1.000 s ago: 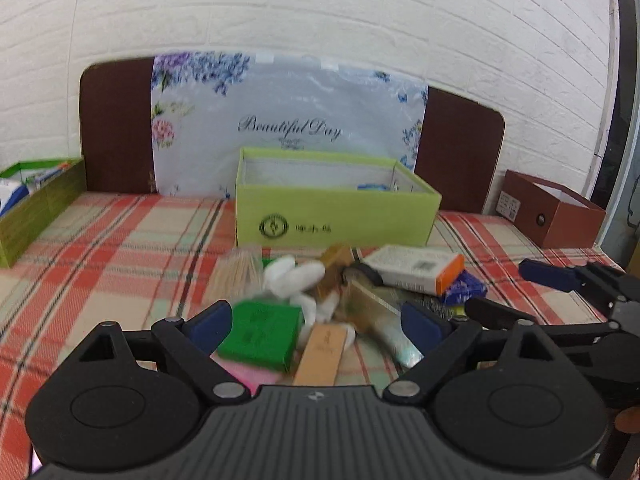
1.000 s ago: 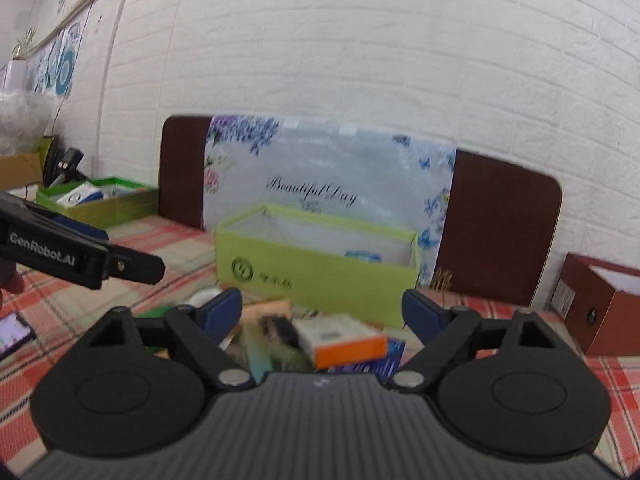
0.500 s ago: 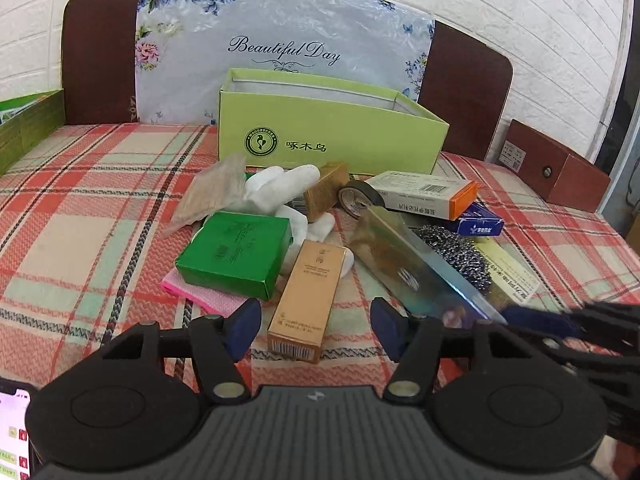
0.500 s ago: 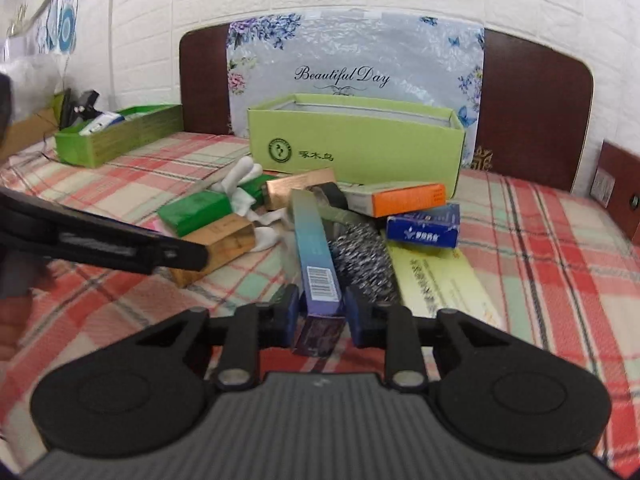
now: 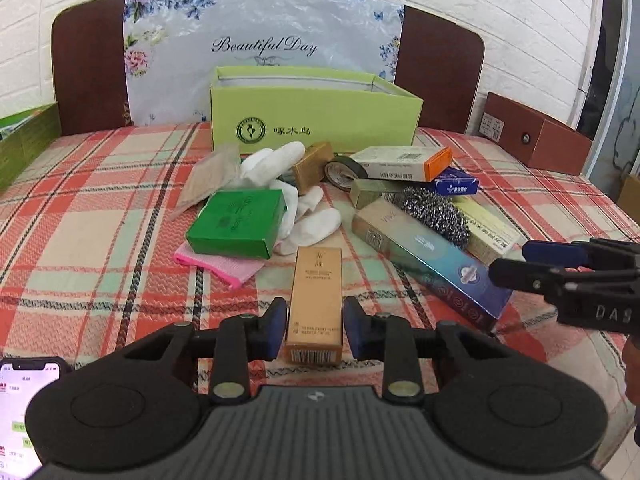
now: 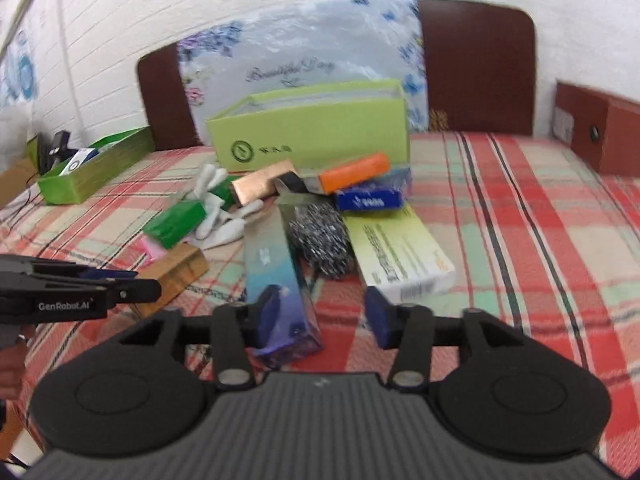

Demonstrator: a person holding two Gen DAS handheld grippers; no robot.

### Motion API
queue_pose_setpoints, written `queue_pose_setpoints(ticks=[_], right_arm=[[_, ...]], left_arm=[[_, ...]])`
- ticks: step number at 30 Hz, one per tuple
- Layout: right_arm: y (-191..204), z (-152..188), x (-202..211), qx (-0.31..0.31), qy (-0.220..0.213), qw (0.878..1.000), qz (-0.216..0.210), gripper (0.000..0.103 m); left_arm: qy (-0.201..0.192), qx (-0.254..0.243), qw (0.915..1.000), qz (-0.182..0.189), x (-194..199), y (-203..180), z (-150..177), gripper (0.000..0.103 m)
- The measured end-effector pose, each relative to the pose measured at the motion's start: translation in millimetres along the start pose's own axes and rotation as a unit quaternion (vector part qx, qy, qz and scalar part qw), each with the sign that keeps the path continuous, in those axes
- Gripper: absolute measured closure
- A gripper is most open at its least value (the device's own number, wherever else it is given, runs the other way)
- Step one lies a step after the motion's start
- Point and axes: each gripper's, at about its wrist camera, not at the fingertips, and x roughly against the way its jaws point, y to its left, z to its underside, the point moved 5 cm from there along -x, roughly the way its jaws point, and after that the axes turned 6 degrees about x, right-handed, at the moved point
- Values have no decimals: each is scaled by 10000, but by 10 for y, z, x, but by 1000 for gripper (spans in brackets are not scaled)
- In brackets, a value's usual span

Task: Organize objects
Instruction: 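Grasp teal cosmetic box with right gripper while left grasps tan box, drop both in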

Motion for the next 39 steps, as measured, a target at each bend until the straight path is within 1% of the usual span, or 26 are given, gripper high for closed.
queue_pose_setpoints(ticks=[1, 2, 3, 7, 10, 13, 15, 16, 17, 18, 21, 23, 27, 31, 33, 35, 37, 39], right_arm=[[57, -18, -3, 139, -43, 9999, -19, 43], [117, -37, -18, 284, -55, 9996, -52, 43], [168, -50, -40, 406, -55, 9991, -81, 43], [300, -103, -222, 752, 67, 9971, -29, 43], [309, -116, -362, 808, 200, 9965, -42, 44], [289, -107, -496, 799, 339, 9962, -86, 46], [271, -87, -574, 781, 417, 9960, -123, 48], [269, -76, -602, 769, 452, 9959, -136, 53], [271, -60, -629, 768, 488, 9957, -160, 58], [275, -45, -643, 754, 523, 9955, -229, 63], [310, -35, -590, 786, 526, 9950, -318, 64], [332, -58, -501, 725, 473, 9949, -512, 65], [332, -252, -271, 671, 144, 9948, -748, 65], [234, -587, -172, 620, -206, 9949, -764, 65], [159, -788, -188, 643, -340, 9949, -693, 65], [81, -1003, -242, 717, -475, 9947, -563, 65], [6, -1225, -343, 806, -596, 9942, -396, 65], [-37, -1426, -469, 881, -672, 9935, -264, 65]], left_arm=[[-9, 12, 10000, -3, -27, -11, -28, 64], [-8, 22, 10000, 3, -50, -24, -48, 57], [-18, 13, 10000, 16, -71, -39, -64, 55], [17, -193, 9998, -17, -132, -94, -71, 54], [60, -239, 9997, -91, -181, -82, -61, 53], [142, -165, 9997, -132, -250, -43, -54, 52], [216, -146, 9996, -95, -285, -30, -39, 52], [258, -168, 9995, -67, -296, -35, -29, 59], [267, -195, 9994, -61, -296, -37, -23, 71], [261, -234, 9994, -74, -285, -41, -22, 71], [282, -119, 9995, 3, -219, -25, -61, 72], [159, -109, 9998, 88, -119, -36, -132, 71], [-227, -209, 9993, 222, 72, -95, -424, 72], [-550, -279, 9977, 284, 119, -136, -839, 72], [-666, -281, 9970, 287, 83, -149, -1063, 71], [-804, -318, 9961, 190, 9, -175, -1301, 72], [-938, -329, 9950, 77, -97, -181, -1549, 72], [-1015, -236, 9946, 27, -232, -179, -1781, 72]])
